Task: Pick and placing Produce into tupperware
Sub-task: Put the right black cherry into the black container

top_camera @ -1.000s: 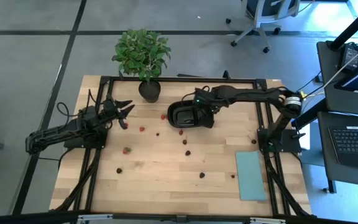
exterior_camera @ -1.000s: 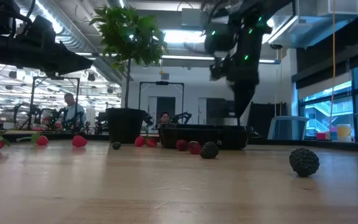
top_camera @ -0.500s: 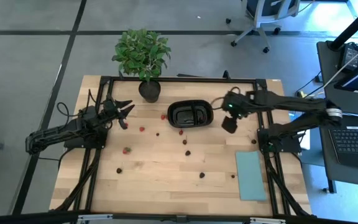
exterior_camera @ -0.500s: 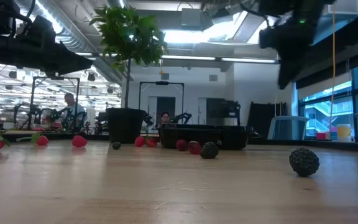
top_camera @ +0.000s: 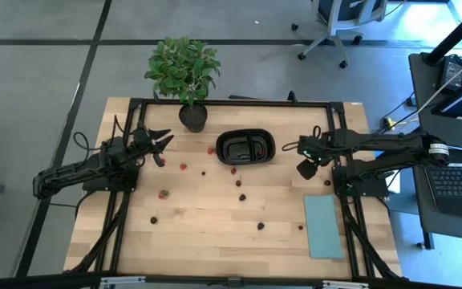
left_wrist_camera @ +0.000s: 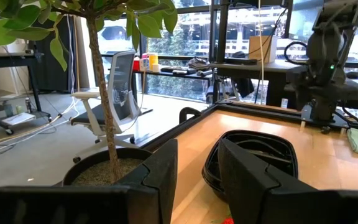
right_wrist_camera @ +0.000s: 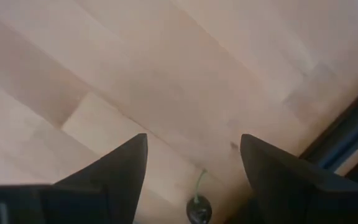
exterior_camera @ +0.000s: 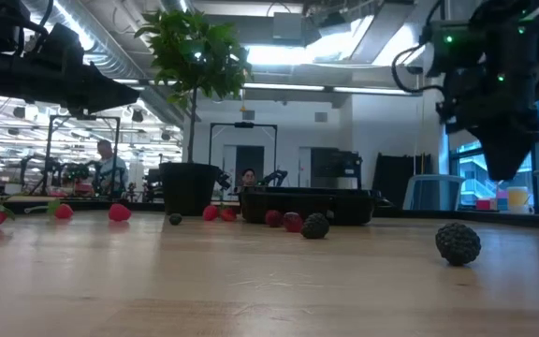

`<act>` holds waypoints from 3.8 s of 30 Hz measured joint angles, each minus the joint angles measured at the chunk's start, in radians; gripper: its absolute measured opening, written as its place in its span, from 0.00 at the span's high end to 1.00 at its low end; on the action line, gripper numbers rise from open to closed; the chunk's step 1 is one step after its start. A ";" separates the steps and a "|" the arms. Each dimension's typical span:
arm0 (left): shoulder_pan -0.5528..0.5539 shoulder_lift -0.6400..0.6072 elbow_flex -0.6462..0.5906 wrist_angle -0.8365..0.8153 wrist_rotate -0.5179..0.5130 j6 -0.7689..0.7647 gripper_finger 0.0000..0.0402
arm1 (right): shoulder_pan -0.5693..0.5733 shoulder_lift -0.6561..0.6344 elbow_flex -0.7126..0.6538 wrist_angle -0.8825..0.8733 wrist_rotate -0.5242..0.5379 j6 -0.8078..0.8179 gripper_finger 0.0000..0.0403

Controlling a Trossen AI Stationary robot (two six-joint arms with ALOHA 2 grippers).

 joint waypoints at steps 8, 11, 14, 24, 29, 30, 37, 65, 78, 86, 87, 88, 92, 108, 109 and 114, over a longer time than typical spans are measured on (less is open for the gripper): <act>0.000 0.000 0.000 0.000 0.000 0.000 0.73 | 0.000 0.000 -0.069 0.005 -0.035 0.096 0.36; 0.000 0.000 0.000 0.000 0.000 0.000 0.73 | 0.000 0.000 -0.083 0.033 -0.037 0.104 0.36; 0.000 0.000 0.000 0.000 0.000 0.000 0.73 | 0.000 0.000 -0.091 0.037 -0.037 0.151 0.36; 0.000 0.000 0.000 0.000 0.000 0.000 0.73 | 0.000 0.000 -0.091 0.040 -0.043 0.093 0.37; 0.000 0.000 0.000 0.000 0.000 0.000 0.73 | 0.000 0.000 -0.091 0.031 -0.045 0.008 0.42; 0.000 0.000 0.000 0.000 0.000 0.000 0.73 | 0.000 0.000 -0.091 0.030 -0.044 -0.006 0.43; 0.000 0.000 0.000 0.000 0.000 0.000 0.73 | 0.000 0.011 -0.134 0.079 -0.097 -0.043 0.48; 0.000 0.000 0.000 0.000 0.000 0.000 0.73 | 0.000 0.280 -0.135 0.057 -0.194 -0.090 0.59; 0.000 0.000 0.000 0.000 0.000 0.000 0.73 | 0.000 0.280 -0.135 0.047 -0.194 -0.061 0.77; 0.000 0.000 0.000 0.000 0.000 0.000 0.73 | 0.000 0.285 -0.136 0.053 -0.191 -0.060 0.76; 0.000 0.000 0.000 0.000 0.000 0.000 0.73 | 0.000 0.290 -0.136 0.055 -0.191 -0.061 0.76; 0.000 0.000 0.000 0.000 0.000 0.000 0.73 | 0.000 0.298 -0.136 0.056 -0.191 -0.061 0.76; 0.000 0.000 0.000 0.000 0.000 0.000 0.73 | -0.001 0.343 -0.132 0.055 -0.193 -0.063 0.75; 0.000 0.000 0.000 0.000 0.000 0.000 0.73 | 0.000 0.374 -0.133 0.057 -0.180 -0.118 0.95; 0.000 0.000 0.000 0.000 0.000 0.000 0.73 | 0.000 0.375 -0.134 0.056 -0.176 -0.118 0.97; 0.000 0.000 0.000 0.000 0.000 0.000 0.73 | 0.000 0.375 -0.135 0.056 -0.162 -0.113 0.98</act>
